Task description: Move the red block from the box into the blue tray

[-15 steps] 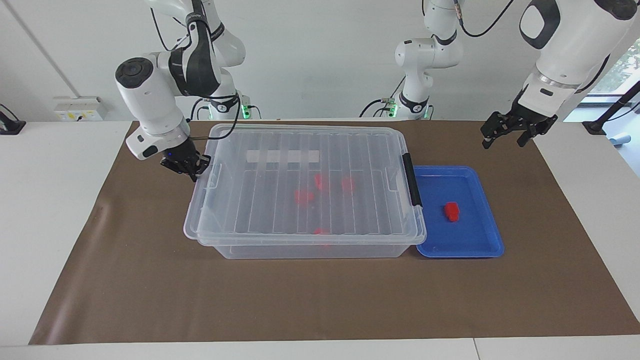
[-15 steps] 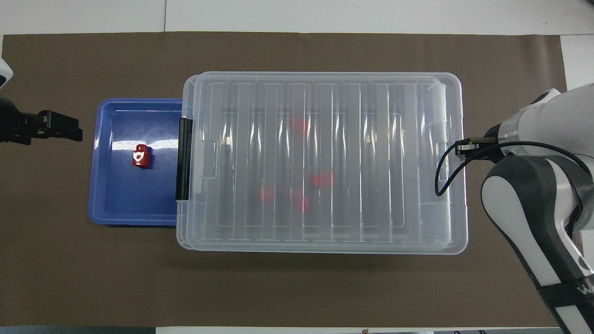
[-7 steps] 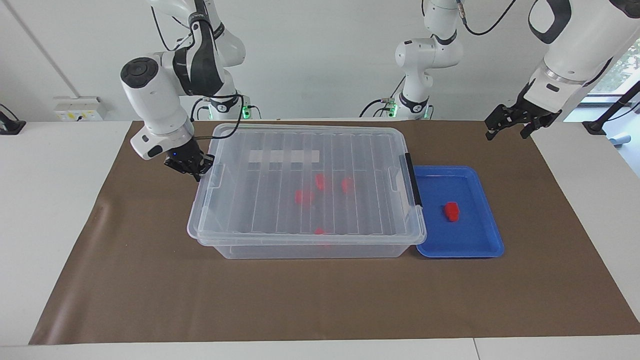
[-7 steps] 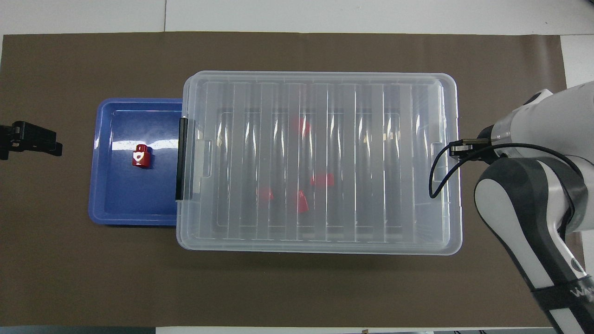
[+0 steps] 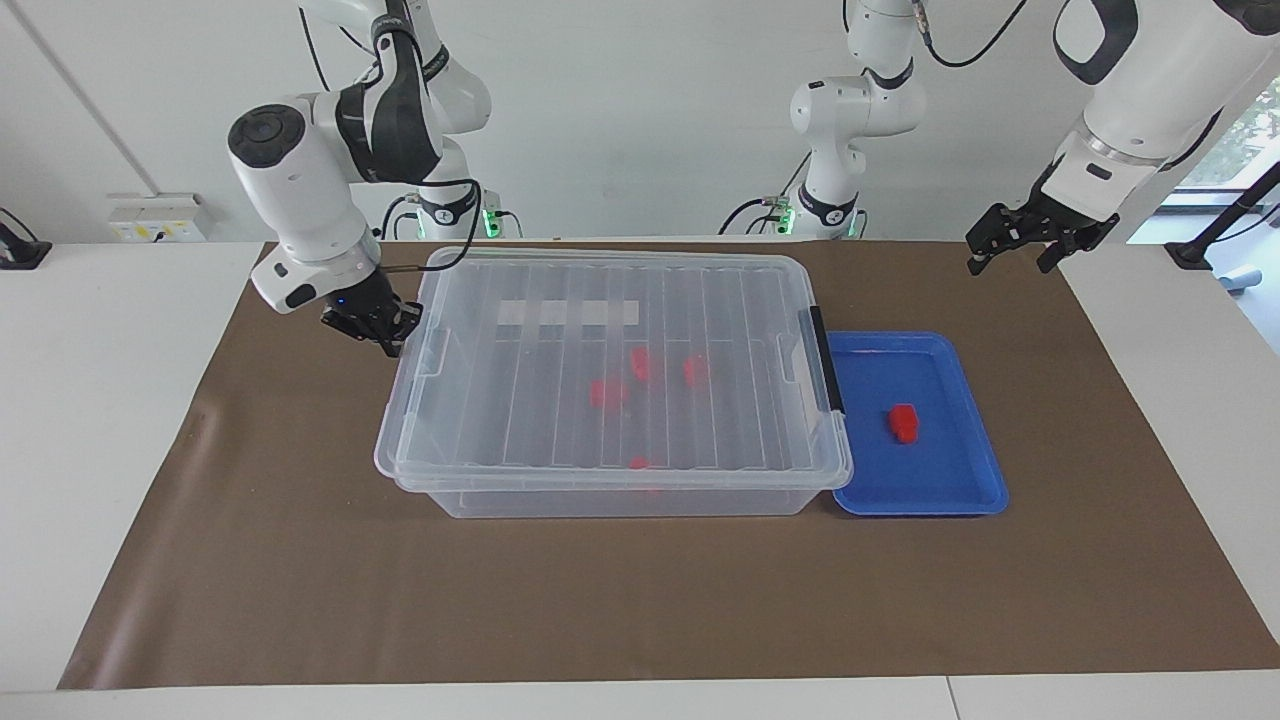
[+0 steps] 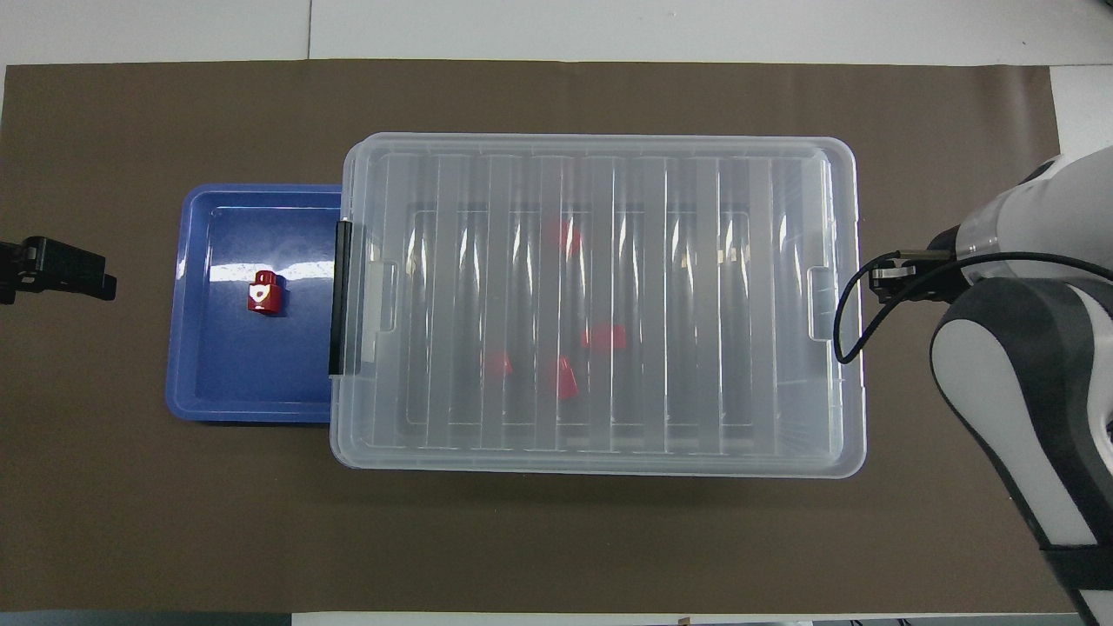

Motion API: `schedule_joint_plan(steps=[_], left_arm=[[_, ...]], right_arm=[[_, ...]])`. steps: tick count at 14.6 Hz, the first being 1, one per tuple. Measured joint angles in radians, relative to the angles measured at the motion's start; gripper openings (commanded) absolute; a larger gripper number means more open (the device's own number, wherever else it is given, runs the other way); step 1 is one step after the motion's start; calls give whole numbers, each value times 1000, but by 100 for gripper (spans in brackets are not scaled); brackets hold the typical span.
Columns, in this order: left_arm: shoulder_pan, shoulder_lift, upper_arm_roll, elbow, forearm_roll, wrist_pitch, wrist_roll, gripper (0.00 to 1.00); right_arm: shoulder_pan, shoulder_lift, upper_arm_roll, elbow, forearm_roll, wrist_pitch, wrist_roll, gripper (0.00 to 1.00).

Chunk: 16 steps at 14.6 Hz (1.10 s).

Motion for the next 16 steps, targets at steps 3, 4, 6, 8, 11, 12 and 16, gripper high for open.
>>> schedule_joint_plan(steps=[3,4,6,8,11,12,16], left_arm=[[0,0,0,0,0,-1,7,100],[0,0,0,0,0,-1,7,100],[0,0,0,0,0,-1,7,100],[0,0,0,0,0,-1,7,100],[0,0,-1,0,0,-1,7,100],[0,0,-1,0,0,-1,7,100],[0,0,-2,0,0,-1,7,100]], right_arm=[[-18,-11,-7,129,0,-165,-1,48],[-19,-13,-8,172,0,-216,-1,97],[-20,-15,-9,247,-1,-301,-1,100],[-29,-18,-9,267,-5,-337,-12,100],[-43,-16,-10,266,-6,-336,-25,100],[-44,-15,-10,266,-6,-329,-26,100],[-49,-11,-10,266,-7,-308,-26,100]])
